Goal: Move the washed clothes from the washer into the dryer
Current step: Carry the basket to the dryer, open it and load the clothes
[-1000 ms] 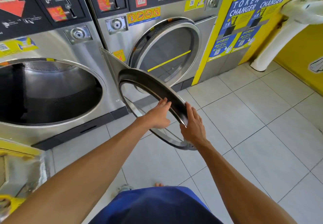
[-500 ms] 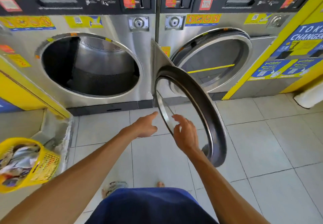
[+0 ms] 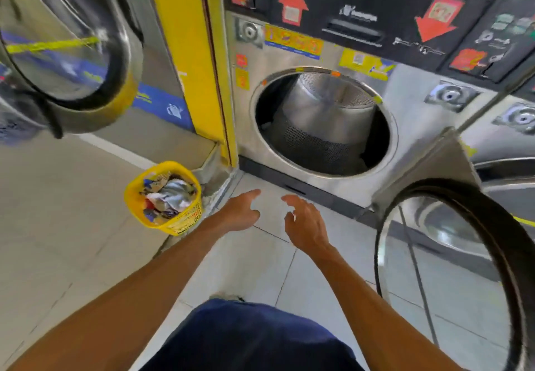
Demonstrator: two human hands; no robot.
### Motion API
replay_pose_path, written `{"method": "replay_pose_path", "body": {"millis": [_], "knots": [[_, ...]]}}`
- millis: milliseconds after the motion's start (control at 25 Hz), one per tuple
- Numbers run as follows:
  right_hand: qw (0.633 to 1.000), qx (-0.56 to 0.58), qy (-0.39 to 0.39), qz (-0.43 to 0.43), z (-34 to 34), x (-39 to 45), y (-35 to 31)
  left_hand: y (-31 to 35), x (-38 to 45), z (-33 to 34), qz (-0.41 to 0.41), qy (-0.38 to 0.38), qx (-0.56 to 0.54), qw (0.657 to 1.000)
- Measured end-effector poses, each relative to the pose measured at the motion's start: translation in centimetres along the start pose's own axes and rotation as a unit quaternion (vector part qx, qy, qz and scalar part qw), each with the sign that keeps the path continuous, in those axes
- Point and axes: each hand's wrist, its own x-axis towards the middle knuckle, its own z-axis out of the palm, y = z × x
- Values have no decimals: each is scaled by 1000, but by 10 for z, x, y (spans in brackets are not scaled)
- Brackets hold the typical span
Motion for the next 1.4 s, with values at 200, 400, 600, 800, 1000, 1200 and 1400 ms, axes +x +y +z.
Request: {"method": "replay_pose_path", "body": {"millis": [200,400,600,800,1000,1200,1400], "knots": [[993,-15,-89,-77,57,54,-80,-89,-10,-68,-55,58,-46,996],[980,-45,-157,-113,102,92,-135,-149,-16,-101,-138,107,-136,975],[967,-60,-202,-143,136,137,-163,-175,10,-121,-196,158,-181,951],[952,-79,-250,-160,177,211,-170,-196,62,-142,-254,163,-211,930],[925,-104,-324,-169,224,286,-163,-229,124,-156,-346,173,-265,883],[883,-158,-404,-178,285,346,-137,-289,184,-141,-418,184,-331,826],[854,-206,-435,-199,354,381,-103,-351,225,-121,-446,209,-375,786]]}}
